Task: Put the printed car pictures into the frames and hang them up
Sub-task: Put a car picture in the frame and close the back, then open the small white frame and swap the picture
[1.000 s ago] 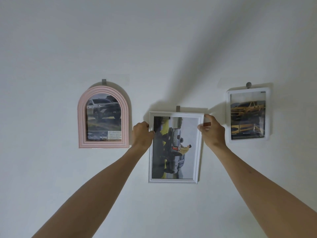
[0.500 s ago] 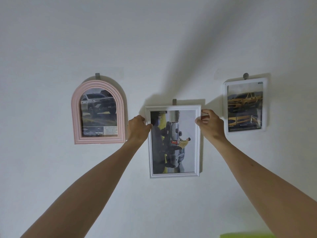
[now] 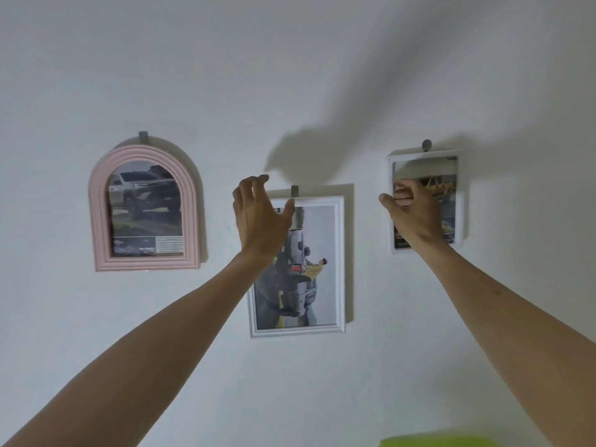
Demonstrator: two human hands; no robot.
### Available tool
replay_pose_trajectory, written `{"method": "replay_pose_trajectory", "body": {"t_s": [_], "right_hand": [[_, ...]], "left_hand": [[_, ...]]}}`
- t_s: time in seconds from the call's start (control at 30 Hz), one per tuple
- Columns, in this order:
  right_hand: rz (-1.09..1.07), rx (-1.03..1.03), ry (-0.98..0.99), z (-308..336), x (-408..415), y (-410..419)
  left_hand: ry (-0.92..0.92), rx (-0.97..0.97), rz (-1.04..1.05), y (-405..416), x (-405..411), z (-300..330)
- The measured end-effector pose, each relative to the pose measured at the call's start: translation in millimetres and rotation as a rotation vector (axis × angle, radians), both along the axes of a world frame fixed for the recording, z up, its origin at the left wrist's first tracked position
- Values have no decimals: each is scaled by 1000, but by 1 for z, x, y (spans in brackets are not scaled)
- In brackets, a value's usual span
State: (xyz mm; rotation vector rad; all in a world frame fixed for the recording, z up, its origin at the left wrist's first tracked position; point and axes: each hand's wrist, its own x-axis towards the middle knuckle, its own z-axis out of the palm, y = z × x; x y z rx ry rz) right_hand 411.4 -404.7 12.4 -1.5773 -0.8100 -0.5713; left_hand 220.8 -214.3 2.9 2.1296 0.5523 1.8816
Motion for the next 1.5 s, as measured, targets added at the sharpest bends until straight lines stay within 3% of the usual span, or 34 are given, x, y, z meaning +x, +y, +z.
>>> {"method": "replay_pose_trajectory", "body": {"t_s": [0.23,0.33,0.43,0.57,0.9,1.2,1.5], "right_hand": [[-262,25,-118,16,59,-68],[-265,-24,-65,16,85,-90],[-182,-105,57,10,107,-100],[-92,-162,143,2,120,-100],[-56,-135,65,-1,139,-98],[-13,-95,72,-8,134,-109],[53,-121,136,-43,82,-106]], "left_hand": [[35,120,-161,-81,73,19],[129,4,-243,-112,107,23],[209,-235,-314,-125,140,23],[242,-428,-310,-132,167,22],[128,-576,-363,-136,181,23],[94,-508,-371,-144,168,22],[227,-401,-341,-140,110,-2]]}}
